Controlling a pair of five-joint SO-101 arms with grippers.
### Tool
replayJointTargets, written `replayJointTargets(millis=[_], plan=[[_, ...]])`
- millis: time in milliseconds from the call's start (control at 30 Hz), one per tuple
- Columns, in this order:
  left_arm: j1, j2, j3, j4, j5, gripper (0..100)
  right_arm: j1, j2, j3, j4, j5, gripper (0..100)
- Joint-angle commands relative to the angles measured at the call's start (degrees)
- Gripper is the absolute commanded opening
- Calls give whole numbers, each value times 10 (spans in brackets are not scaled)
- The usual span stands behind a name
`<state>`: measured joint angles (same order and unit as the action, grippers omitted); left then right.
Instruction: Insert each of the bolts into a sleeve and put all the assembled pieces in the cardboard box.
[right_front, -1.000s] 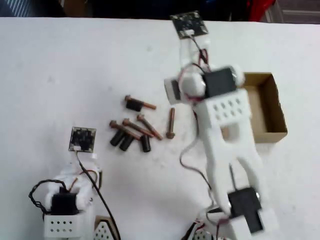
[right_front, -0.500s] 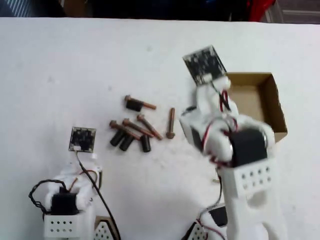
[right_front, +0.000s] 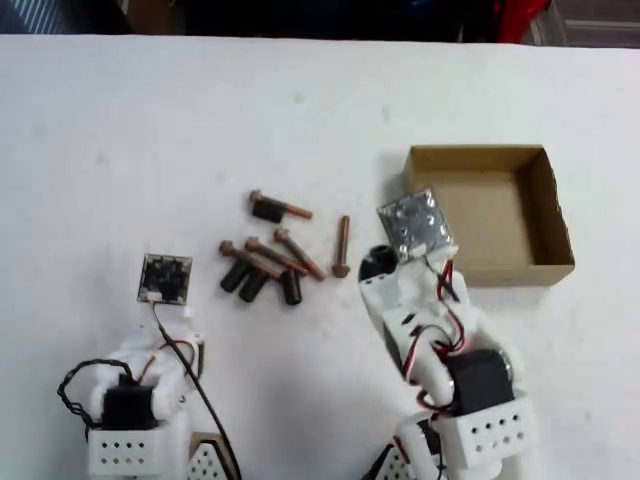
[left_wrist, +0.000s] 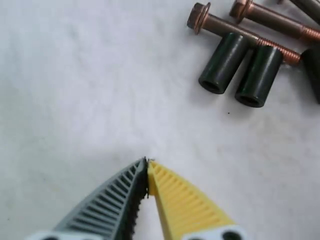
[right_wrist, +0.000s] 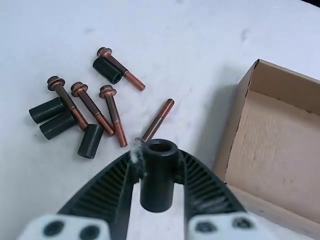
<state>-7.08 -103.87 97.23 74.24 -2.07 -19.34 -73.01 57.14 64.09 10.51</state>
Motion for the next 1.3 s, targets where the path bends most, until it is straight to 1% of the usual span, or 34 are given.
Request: replayJointTargets(millis=[0,167,300,400,533,567,600,700,733,767,867,1133,1200,1267], plan=[[0,-4,-2,-7,-2,26,6,-43,53,-46,9,17],[0,-4,-2,-6,-2,25,6,-81,138,-103,9,17],[-1,-5,-3,-15,-4,25,7,-109,178,-120,9,17],[-17,-5,-3,-53,-5,25,13,-132,205,-120,9,17],[-54,-5,-4,-123,-10,26,43,-175,236,-121,10,17],[-71,-5,-4,-136,-29,27,49,-187,244,-121,10,17],[-87,-5,-4,-149,-68,27,53,-199,253,-121,10,17],[-138,-5,-6,-200,-223,24,52,-238,285,-121,29,17],[-147,-5,-11,-209,-261,24,52,-252,295,-121,41,17],[-153,-5,-17,-215,-280,24,52,-267,305,-121,49,17],[-153,-5,-57,-194,-281,24,54,-306,326,-121,57,17],[-146,5,-209,-113,-289,24,52,-298,332,-118,56,17],[-134,44,-239,-97,-307,24,52,-298,338,-120,55,17],[-122,106,-273,-90,-308,24,52,-298,348,-132,55,17]])
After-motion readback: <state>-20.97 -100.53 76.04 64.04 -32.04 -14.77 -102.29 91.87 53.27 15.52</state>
